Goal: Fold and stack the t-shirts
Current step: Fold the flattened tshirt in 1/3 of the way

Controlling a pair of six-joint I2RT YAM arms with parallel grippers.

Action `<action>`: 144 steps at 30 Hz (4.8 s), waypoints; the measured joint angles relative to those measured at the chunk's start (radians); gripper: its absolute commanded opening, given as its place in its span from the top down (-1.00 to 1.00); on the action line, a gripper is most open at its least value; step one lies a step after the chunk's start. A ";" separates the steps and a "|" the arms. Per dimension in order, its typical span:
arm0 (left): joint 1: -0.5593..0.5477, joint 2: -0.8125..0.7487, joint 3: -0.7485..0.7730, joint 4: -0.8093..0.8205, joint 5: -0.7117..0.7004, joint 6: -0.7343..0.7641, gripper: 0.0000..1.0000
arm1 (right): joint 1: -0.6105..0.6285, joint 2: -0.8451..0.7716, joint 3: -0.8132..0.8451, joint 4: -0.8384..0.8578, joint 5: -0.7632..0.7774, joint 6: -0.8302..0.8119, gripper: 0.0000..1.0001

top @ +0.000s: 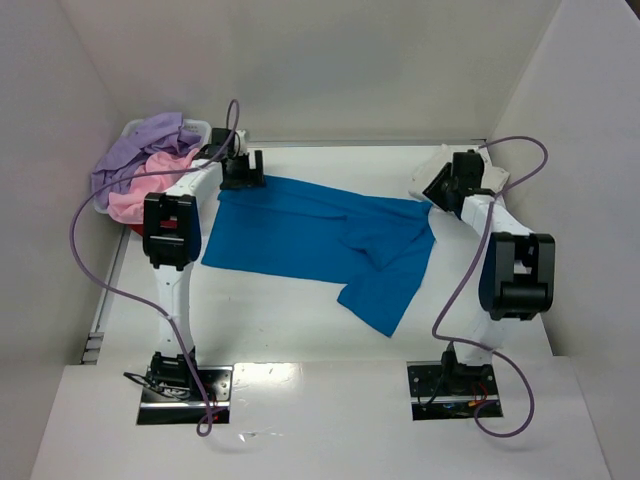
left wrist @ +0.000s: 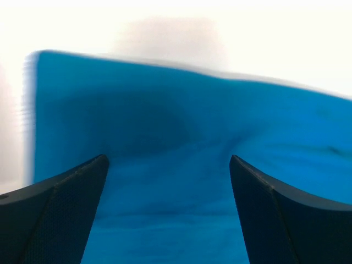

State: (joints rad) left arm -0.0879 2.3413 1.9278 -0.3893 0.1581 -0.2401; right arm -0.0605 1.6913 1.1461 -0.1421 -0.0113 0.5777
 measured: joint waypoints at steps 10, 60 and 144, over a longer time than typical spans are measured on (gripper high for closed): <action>0.018 0.000 -0.010 -0.030 -0.091 -0.023 -0.82 | 0.077 0.181 0.040 0.002 -0.012 0.013 0.59; 0.082 -0.106 -0.178 -0.108 -0.284 -0.024 -0.05 | 0.251 0.363 0.225 -0.067 0.004 -0.021 0.49; -0.058 -0.091 -0.176 -0.007 -0.156 0.005 -0.64 | 0.235 0.417 0.333 -0.164 0.083 -0.117 0.98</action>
State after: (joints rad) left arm -0.1459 2.2501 1.7519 -0.3962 0.0021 -0.2348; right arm 0.1745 2.1078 1.4792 -0.3065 0.0715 0.4610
